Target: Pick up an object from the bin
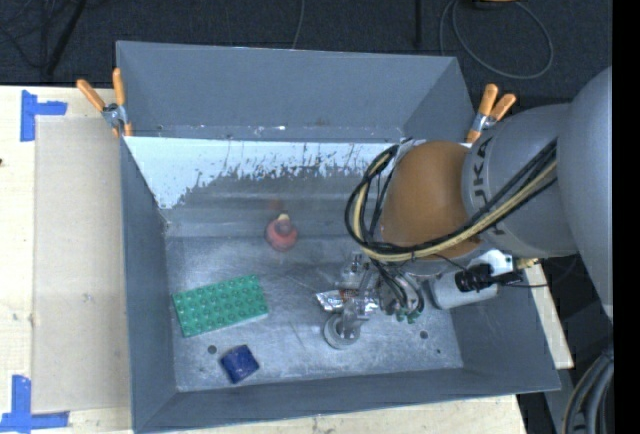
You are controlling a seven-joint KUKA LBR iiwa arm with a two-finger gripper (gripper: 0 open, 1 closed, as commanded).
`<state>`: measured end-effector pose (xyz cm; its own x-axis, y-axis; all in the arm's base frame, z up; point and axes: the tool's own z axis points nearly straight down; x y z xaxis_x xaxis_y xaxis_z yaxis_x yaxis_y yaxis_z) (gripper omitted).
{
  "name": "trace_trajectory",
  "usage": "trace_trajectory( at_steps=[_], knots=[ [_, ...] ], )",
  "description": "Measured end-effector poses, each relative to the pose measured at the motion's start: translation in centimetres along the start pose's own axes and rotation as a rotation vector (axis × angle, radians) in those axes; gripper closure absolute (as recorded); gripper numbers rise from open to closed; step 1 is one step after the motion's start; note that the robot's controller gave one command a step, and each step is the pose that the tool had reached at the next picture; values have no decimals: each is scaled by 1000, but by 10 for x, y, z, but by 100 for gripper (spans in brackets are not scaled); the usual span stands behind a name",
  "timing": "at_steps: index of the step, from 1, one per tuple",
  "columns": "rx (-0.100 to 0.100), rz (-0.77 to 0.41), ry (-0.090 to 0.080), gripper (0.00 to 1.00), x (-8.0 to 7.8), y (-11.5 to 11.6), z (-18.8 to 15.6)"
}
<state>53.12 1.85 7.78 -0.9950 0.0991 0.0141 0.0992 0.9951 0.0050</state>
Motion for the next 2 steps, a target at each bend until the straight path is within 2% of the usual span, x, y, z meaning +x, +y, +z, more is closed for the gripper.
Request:
trace_trajectory(
  at_steps=[1,2],
  knots=[
    [3,45,-21,100,8,6,-122],
    [4,36,-20,100,5,0,-173]
  ],
)
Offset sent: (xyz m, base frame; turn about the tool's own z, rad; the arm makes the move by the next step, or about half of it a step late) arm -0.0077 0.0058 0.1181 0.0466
